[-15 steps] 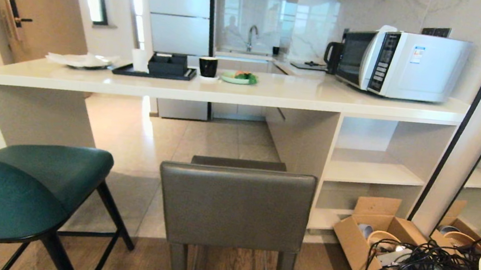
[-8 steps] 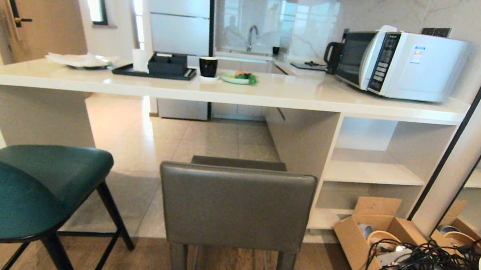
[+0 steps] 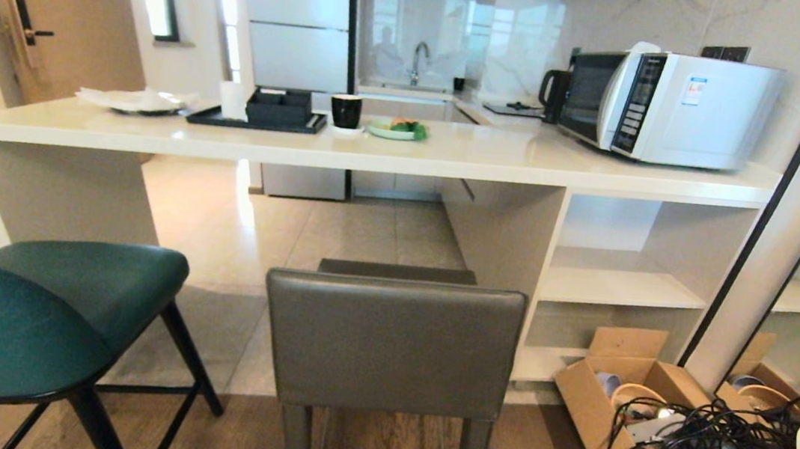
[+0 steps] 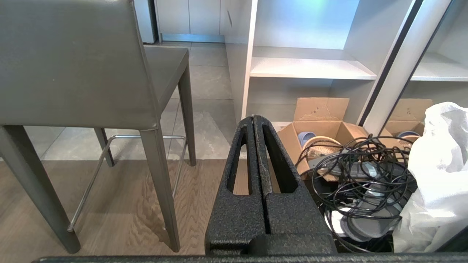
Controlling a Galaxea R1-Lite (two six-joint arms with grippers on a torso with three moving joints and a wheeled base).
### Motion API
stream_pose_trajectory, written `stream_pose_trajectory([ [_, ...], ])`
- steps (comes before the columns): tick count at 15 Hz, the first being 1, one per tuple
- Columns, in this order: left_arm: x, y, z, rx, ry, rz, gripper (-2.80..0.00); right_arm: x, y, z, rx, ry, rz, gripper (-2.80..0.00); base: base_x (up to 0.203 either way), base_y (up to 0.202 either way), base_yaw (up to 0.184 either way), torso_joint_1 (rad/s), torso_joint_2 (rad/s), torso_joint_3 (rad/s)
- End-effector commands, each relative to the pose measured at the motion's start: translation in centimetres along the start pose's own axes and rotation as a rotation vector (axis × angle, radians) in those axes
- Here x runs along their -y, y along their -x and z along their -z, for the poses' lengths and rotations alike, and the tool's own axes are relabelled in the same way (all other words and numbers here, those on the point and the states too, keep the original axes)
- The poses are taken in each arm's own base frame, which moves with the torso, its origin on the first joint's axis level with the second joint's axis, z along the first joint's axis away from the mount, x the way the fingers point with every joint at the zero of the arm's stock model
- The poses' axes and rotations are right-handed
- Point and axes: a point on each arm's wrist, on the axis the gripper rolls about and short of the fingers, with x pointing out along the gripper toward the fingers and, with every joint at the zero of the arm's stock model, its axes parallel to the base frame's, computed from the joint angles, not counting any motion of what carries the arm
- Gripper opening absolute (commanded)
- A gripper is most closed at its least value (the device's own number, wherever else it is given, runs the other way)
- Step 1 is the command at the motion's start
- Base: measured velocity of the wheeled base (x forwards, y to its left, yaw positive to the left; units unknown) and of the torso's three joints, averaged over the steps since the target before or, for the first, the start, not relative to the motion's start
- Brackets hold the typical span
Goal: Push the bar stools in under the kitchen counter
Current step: Push the blue chair back under the dining table
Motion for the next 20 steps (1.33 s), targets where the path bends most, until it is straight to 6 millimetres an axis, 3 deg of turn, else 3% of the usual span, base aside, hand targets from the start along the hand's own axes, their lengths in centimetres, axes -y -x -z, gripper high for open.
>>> stream_pose_trajectory([
  [1, 0.00, -0.01, -0.01, 0.000, -0.001, 0.000, -2.80, 0.00, -0.01, 0.00, -0.002, 0.000, -0.001, -2.80, 0.000, 0.000, 0.000, 0.000, 0.00, 0.000],
  [5, -0.03, -0.01, -0.04, 0.002, 0.067, -0.010, -2.80, 0.00, -0.01, -0.03, 0.001, -0.016, 0.001, -2.80, 0.000, 0.000, 0.000, 0.000, 0.00, 0.000],
  [20, -0.03, 0.00, -0.04, 0.004, 0.069, -0.010, -2.80, 0.07, -0.01, -0.06, 0.003, -0.069, 0.030, -2.80, 0.000, 0.000, 0.000, 0.000, 0.00, 0.000],
])
